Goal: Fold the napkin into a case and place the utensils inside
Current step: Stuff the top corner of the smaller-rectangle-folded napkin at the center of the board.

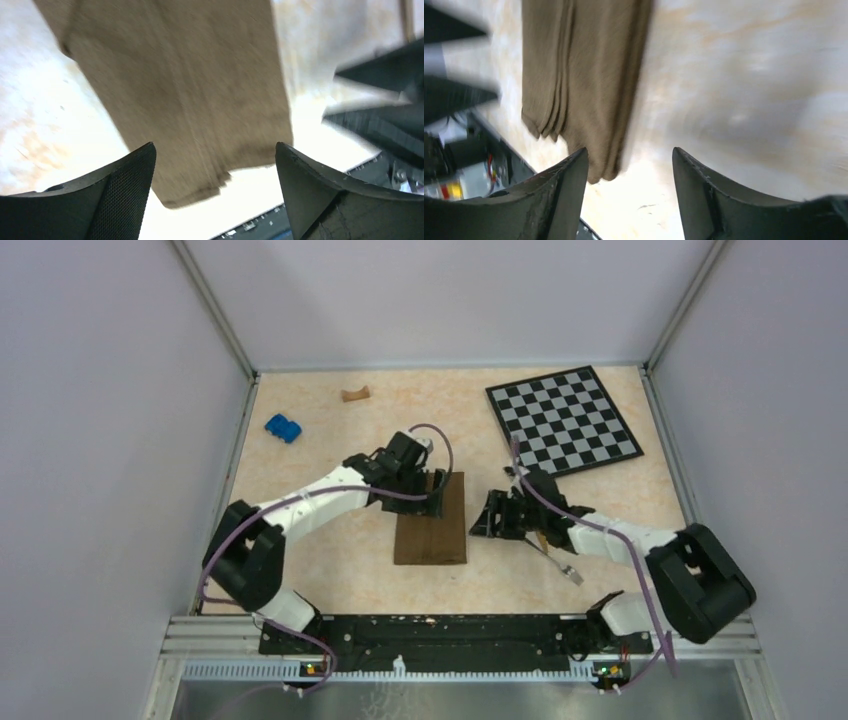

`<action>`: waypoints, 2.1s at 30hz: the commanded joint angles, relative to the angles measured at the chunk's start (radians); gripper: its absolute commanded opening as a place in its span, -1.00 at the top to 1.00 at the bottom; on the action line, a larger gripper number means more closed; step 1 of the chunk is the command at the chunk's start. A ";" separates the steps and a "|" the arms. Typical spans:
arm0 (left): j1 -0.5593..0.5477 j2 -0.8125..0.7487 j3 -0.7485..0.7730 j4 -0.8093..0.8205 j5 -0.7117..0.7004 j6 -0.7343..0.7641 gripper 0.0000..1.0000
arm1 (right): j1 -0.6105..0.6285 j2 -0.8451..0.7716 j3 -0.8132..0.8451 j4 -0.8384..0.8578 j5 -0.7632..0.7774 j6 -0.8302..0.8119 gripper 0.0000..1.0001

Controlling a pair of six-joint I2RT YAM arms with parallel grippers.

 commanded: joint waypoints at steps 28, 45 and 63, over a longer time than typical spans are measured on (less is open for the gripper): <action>-0.546 0.429 0.352 -0.304 -0.489 -0.356 -0.27 | -0.298 -0.207 -0.017 -0.169 0.028 -0.110 -0.32; -0.538 0.312 0.254 -0.256 -0.504 -0.323 1.00 | -0.292 -0.011 0.006 0.062 -0.215 -0.031 -0.62; -0.532 0.158 0.163 -0.217 -0.486 -0.341 1.00 | -0.117 0.358 0.050 0.514 -0.296 0.293 -0.47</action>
